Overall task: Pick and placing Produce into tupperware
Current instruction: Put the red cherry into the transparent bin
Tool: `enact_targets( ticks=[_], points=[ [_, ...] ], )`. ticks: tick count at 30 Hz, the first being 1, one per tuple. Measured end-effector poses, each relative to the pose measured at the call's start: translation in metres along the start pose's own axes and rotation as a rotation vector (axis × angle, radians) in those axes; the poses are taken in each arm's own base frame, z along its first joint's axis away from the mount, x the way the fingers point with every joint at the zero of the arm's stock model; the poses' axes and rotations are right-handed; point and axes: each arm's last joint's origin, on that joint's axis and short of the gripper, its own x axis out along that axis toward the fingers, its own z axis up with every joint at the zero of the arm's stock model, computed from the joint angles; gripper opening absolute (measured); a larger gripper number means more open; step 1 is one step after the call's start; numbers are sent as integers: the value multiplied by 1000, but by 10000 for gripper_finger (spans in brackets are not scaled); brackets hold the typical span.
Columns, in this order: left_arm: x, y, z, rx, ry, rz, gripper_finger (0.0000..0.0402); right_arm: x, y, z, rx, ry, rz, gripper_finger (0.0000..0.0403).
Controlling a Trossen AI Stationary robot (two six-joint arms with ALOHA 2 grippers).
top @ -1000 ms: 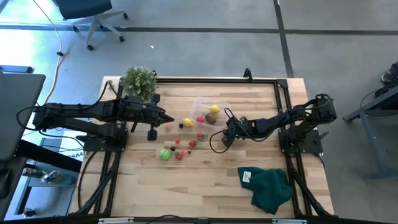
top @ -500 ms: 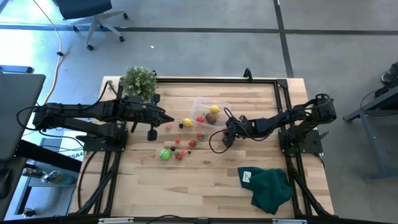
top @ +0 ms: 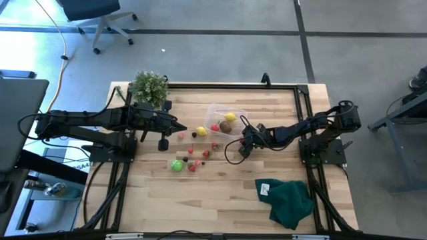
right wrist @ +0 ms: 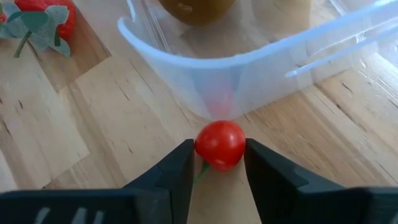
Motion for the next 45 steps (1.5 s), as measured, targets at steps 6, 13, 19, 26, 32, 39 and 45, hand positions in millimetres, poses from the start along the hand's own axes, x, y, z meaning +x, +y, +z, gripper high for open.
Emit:
enact_targets(
  ticks=[6,13,19,26,32,39,45],
  points=[
    [0,0,0,0,0,0,5,0,0,0,8,2,7,96],
    [0,0,0,0,0,0,5,0,2,0,9,13,31,91],
    [0,0,0,0,0,0,5,-3,9,-4,-10,42,97,90],
    [0,0,0,0,0,0,5,-23,27,-10,-31,48,217,90],
    [0,0,0,0,0,0,5,-62,42,-2,-23,-67,363,90],
    [0,0,0,0,0,0,5,-118,40,27,33,-326,493,90],
    [0,0,0,0,0,0,5,-161,27,74,-14,-507,394,90]
  ],
)
